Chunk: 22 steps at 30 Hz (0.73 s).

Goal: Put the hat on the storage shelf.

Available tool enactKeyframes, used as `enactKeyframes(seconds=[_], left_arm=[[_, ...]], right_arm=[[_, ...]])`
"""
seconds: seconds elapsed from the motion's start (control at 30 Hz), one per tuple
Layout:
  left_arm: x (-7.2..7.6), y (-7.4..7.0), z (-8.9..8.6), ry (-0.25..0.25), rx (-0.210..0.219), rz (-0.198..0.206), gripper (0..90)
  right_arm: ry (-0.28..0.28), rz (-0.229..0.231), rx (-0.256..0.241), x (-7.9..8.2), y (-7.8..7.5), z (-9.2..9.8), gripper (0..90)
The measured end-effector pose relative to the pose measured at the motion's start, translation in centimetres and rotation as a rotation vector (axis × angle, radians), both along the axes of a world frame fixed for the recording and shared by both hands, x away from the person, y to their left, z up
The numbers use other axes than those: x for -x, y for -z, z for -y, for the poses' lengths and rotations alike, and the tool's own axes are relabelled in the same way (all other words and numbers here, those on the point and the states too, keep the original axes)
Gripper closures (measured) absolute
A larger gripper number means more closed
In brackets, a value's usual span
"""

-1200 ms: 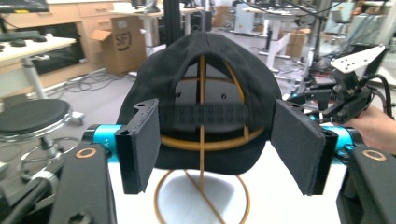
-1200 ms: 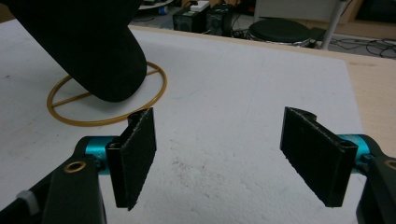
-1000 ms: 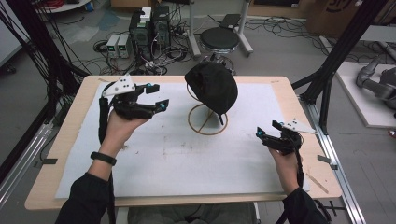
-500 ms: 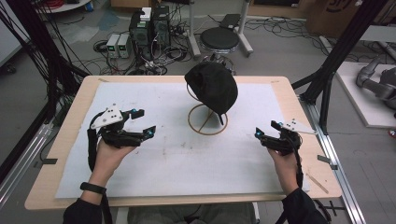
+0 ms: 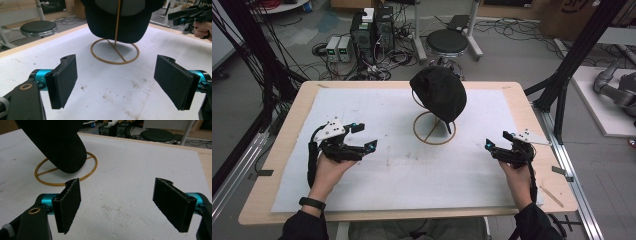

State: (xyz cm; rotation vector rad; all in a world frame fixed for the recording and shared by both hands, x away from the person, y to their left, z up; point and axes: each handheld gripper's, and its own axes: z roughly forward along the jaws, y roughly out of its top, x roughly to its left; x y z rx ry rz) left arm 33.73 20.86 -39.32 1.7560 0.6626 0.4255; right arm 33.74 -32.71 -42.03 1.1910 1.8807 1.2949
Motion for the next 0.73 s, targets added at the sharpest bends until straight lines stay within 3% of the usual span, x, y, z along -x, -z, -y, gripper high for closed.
enactKeyframes(seconds=[0.73], left_arm=[[-0.2,0.07,-0.19,-0.023,0.006,0.003,18.6]], right_arm=[[0.013,-0.011,0.004,0.03,0.25,0.61,20.4]])
